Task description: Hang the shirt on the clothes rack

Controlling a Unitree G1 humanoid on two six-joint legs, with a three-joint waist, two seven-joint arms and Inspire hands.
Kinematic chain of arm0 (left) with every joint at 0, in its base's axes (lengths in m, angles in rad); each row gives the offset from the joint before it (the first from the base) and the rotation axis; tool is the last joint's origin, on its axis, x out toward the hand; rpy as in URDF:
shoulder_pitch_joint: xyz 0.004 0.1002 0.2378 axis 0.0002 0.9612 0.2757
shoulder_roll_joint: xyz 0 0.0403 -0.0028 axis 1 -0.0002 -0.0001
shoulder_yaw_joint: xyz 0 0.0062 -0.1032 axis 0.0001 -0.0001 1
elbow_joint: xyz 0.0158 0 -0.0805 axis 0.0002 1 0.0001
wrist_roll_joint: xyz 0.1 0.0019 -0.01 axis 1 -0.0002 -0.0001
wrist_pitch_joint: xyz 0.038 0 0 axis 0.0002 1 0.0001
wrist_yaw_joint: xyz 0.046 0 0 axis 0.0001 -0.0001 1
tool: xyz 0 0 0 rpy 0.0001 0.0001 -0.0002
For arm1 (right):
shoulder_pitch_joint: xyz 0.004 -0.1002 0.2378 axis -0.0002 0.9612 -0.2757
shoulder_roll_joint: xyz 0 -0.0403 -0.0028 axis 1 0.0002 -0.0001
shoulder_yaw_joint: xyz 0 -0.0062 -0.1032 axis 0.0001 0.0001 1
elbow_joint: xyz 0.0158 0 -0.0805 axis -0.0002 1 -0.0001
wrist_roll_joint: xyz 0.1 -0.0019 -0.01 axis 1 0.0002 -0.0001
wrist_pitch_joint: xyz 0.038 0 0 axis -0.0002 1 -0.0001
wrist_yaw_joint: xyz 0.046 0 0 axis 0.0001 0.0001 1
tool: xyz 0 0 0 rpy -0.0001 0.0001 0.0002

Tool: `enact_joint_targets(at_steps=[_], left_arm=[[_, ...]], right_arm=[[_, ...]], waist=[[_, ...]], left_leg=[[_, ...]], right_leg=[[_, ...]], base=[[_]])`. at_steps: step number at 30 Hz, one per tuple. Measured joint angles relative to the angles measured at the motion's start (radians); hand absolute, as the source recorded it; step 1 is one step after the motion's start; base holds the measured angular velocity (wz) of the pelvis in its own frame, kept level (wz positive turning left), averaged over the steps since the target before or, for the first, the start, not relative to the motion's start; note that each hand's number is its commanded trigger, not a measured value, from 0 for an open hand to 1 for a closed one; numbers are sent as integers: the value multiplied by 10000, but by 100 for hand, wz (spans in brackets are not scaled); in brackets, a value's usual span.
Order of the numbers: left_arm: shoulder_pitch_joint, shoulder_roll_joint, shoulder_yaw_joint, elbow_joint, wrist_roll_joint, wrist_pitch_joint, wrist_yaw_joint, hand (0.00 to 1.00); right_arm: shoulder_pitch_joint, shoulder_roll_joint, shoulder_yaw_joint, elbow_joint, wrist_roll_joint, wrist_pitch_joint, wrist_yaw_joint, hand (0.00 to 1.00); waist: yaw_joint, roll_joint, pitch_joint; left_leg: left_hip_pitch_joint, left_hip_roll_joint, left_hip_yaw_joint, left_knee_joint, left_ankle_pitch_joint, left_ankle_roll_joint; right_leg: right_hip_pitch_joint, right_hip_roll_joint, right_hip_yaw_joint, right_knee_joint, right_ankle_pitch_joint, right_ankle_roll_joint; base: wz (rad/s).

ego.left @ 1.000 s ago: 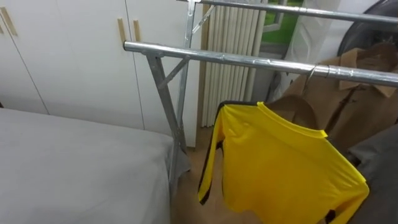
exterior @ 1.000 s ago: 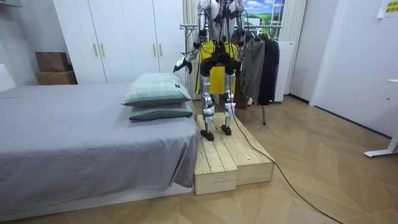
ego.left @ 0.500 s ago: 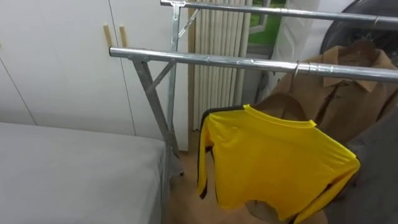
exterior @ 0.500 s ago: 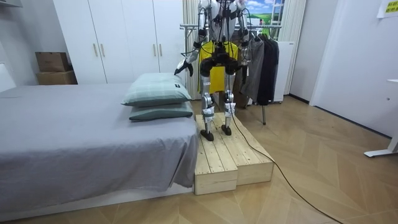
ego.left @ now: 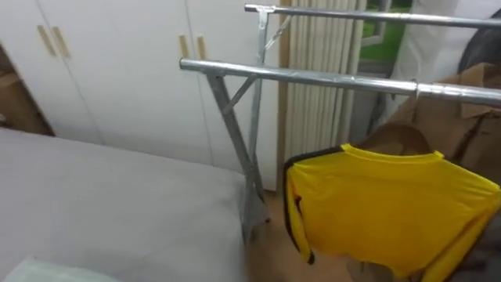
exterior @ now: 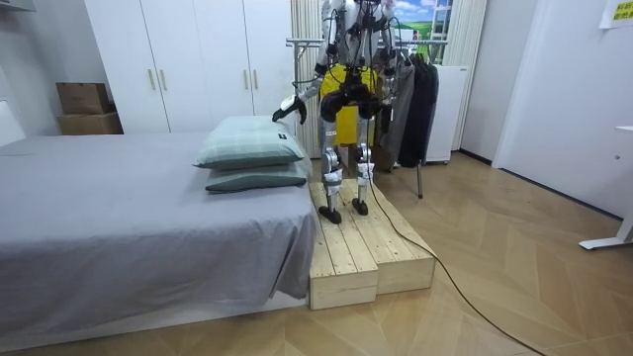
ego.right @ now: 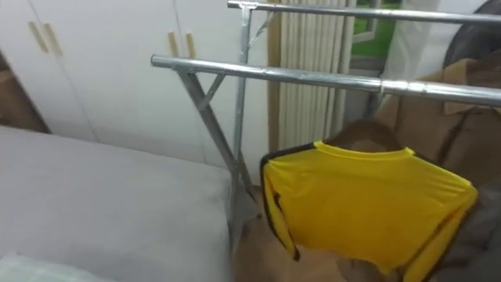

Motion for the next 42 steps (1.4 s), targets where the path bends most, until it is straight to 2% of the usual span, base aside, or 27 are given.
enact_joint_targets(at_steps=[1,2,4,5,6,7,8,9,13,15,17,18,19,20,21,22,23,24,25,26,27,28,30,33,36,40,42], left_arm=[[-89,-14,-14,-154,3,68,-20,0],[-101,-9,-9,-209,-9,116,-23,0],[-269,25,-34,-272,-38,155,-23,0],[-340,22,-98,-258,-38,154,-28,0],[-341,22,-110,-257,-34,147,-40,0],[-324,27,-90,-189,-11,148,-81,0],[-328,33,-69,-162,-2,150,-117,0],[-326,33,-6,-130,5,150,-224,0],[-729,4,-90,66,-50,116,-496,0],[-1393,-3,-197,609,-61,108,-516,0],[-1955,-37,-328,974,-65,105,-555,0],[-1983,-29,-409,978,-106,88,-559,0],[-2012,-4,-433,991,-271,9,-575,0],[-2018,13,-414,1010,-354,-23,-578,0],[-2033,58,-418,1102,-554,-71,-577,0],[-2034,101,-425,1113,-679,-75,-578,0],[-2049,118,-426,1089,-754,-77,-577,0],[-2127,141,-424,1081,-831,-82,-570,0],[-2132,211,-425,1081,-852,-118,-542,0],[-2132,279,-422,1083,-858,-163,-516,0],[-2126,462,-422,1106,-949,-269,-489,0],[-2037,465,-417,1112,-1002,-307,-444,0],[-1956,504,-386,1113,-1009,-324,-293,0],[-1570,530,-382,1245,-1038,-310,86,0],[-1135,534,-355,1277,-1398,-288,357,0],[-679,532,292,1286,-1420,-271,588,0],[-612,532,674,1285,-1505,-271,706,0]], right_arm=[[-147,-24,74,87,-92,120,-105,0],[-272,-42,131,150,-166,150,-162,0],[-730,-120,397,405,-392,132,-370,0],[-892,-145,396,525,-392,135,-472,0],[-978,-156,389,562,-391,142,-507,0],[-1083,-158,372,559,-479,143,-514,0],[-1136,-156,342,556,-592,143,-502,0],[-1277,-159,314,544,-748,142,-491,0],[-1416,-174,346,521,-719,49,-599,0],[-1353,-179,350,529,-752,27,-614,0],[-1073,-180,183,595,-808,39,-598,0],[-979,-181,157,588,-797,28,-597,0],[-800,-166,160,585,-729,9,-578,0],[-726,-157,160,582,-713,16,-567,0],[-686,-157,156,580,-655,15,-570,0],[-671,-150,161,576,-543,7,-583,0],[-651,-140,172,574,-519,7,-591,0],[-608,-128,166,584,-513,13,-655,0],[-606,-114,164,602,-516,14,-738,0],[-609,-90,161,601,-528,13,-793,0],[-597,-22,137,593,-633,14,-870,0],[-602,-27,-68,577,-740,14,-943,0],[-741,-28,-38,549,-801,-84,-1003,0],[-933,23,-2,509,-766,-73,-770,0],[-993,18,15,430,-797,-40,-688,0],[-998,51,171,431,-804,62,-609,0],[-999,50,168,437,-929,61,-571,0]], waist=[[24,-51,4],[40,-63,-2],[152,-210,-6],[243,-221,39],[299,-234,71],[316,-291,73],[314,-342,66],[346,-450,71],[330,-682,51],[182,-713,73],[40,-716,63],[-27,-638,38],[-64,-546,19],[-36,-509,24],[-61,-429,41],[-235,-401,28],[-297,-405,12],[-319,-428,3],[-328,-464,4],[-326,-531,12],[-366,-743,-2],[-249,-649,-101],[-213,-524,-121],[-180,-404,-115],[-16,-250,-139],[225,-202,-123],[270,-201,-68]], left_leg=[[-284,197,842,337,39,50],[-432,321,1249,488,48,66],[-743,795,2875,1027,134,212],[-811,1017,3569,1235,133,242],[-859,1050,3721,1360,133,244],[-943,1065,3899,1499,125,259],[-967,1059,3967,1550,111,282],[-992,999,4122,1616,70,348],[-1089,592,3936,1640,-154,713],[-1191,283,3410,1661,-318,891],[-1119,58,2719,1763,-539,1087],[-1094,44,2463,1793,-591,1101],[-984,47,2011,1758,-662,1096],[-932,48,1818,1709,-670,1082],[-791,72,1458,1577,-637,1032],[-698,69,980,1475,-605,984],[-677,60,731,1436,-592,960],[-588,51,334,1310,-556,896],[-476,44,-76,1155,-480,769],[-446,17,-231,1137,-443,701],[-447,-212,-590,1202,-450,570],[-421,-161,-940,1109,-429,409],[-338,-88,-1303,801,-334,212],[125,-92,-1523,165,-162,61],[455,-106,-1555,-268,-106,-3],[772,-175,-1650,-590,-91,-10],[862,-234,-1757,-645,-89,-7]], right_leg=[[48,-136,-653,41,-143,56],[78,-193,-972,74,-215,71],[221,-448,-2369,276,-475,170],[374,-531,-2966,337,-573,243],[502,-558,-3257,347,-622,288],[708,-657,-3875,424,-768,407],[780,-749,-4103,567,-871,482],[855,-994,-4465,937,-1113,622],[1235,-1682,-5369,2033,-1456,965],[1180,-2189,-4982,3330,-1425,918],[477,-2638,-3105,5160,-824,426],[269,-2637,-2730,5559,-517,359],[-61,-2509,-1942,6085,-344,377],[-264,-2363,-1492,6139,-528,486],[-599,-1960,-668,5909,-908,628],[-840,-1527,-16,5231,-1051,782],[-932,-1340,331,4790,-1074,799],[-1111,-1005,1047,3689,-1048,824],[-1213,-628,1901,2355,-850,864],[-1238,-461,2371,1660,-509,958],[-1185,-396,2763,1149,400,987],[-924,-251,2480,723,367,997],[-552,-24,2064,93,603,799],[91,91,1796,-362,692,720],[324,140,1842,-551,668,700],[629,124,1794,-774,641,726],[778,71,1632,-811,616,767]], base=[[165],[164],[186],[167],[151],[119],[134],[112],[88],[100],[110],[98],[73],[86],[97],[105],[117],[107],[100],[99],[79],[80],[47],[24],[7],[7],[18]])
